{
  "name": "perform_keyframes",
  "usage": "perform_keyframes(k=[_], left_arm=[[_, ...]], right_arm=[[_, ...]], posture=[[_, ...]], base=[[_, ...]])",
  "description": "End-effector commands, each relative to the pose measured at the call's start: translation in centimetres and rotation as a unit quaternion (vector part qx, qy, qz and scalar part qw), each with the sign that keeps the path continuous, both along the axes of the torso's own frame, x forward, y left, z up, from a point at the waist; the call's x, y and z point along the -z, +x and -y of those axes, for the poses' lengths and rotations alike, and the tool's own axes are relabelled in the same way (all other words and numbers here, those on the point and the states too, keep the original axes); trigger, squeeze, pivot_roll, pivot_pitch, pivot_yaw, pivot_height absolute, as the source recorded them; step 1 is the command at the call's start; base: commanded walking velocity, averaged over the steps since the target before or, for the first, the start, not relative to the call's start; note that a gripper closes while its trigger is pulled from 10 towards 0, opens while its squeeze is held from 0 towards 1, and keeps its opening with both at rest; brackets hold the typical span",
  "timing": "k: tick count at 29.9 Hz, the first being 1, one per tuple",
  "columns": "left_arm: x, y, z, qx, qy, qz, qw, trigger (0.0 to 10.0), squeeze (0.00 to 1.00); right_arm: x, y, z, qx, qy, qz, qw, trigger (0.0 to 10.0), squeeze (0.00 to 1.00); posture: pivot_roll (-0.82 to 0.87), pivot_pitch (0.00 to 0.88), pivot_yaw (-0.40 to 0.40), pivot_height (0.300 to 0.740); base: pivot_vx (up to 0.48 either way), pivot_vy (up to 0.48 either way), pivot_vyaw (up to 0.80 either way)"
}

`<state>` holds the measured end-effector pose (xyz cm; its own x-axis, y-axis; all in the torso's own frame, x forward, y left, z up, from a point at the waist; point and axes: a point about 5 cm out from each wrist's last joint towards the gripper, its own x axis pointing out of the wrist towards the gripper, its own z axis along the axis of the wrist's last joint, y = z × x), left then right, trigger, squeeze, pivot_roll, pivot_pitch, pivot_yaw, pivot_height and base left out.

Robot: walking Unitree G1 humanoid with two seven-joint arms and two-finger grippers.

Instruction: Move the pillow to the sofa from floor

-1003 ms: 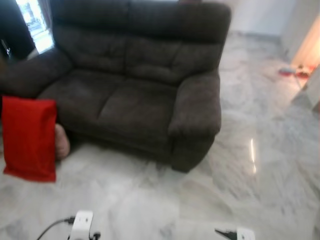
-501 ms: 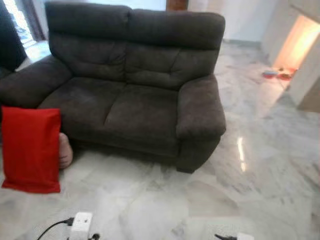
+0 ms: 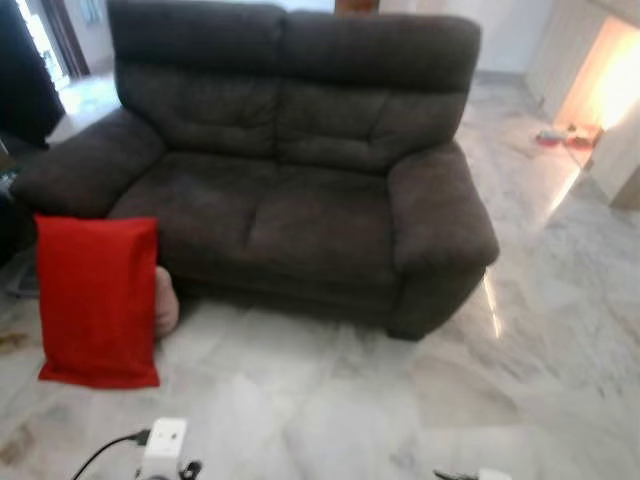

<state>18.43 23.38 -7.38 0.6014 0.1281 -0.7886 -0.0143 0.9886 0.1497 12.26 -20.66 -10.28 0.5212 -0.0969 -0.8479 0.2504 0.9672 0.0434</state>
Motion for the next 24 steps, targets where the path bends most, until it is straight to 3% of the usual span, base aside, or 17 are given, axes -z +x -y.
perform_keyframes(k=[1,24], left_arm=[[0.08,0.29,0.83,0.002,-0.012,0.0,1.0,10.0,0.0],[0.1,0.28,0.85,-0.006,-0.013,0.0,1.0,10.0,0.0]], right_arm=[[0.05,-0.63,0.8,0.009,-0.008,-0.008,1.0,10.0,0.0],[0.03,-0.63,0.97,0.01,-0.018,-0.01,1.0,10.0,0.0]], posture=[[0.04,0.0,-0.027,0.74],[0.05,0.0,-0.03,0.74]], base=[[0.0,0.48,0.0],[0.0,0.48,0.0]])
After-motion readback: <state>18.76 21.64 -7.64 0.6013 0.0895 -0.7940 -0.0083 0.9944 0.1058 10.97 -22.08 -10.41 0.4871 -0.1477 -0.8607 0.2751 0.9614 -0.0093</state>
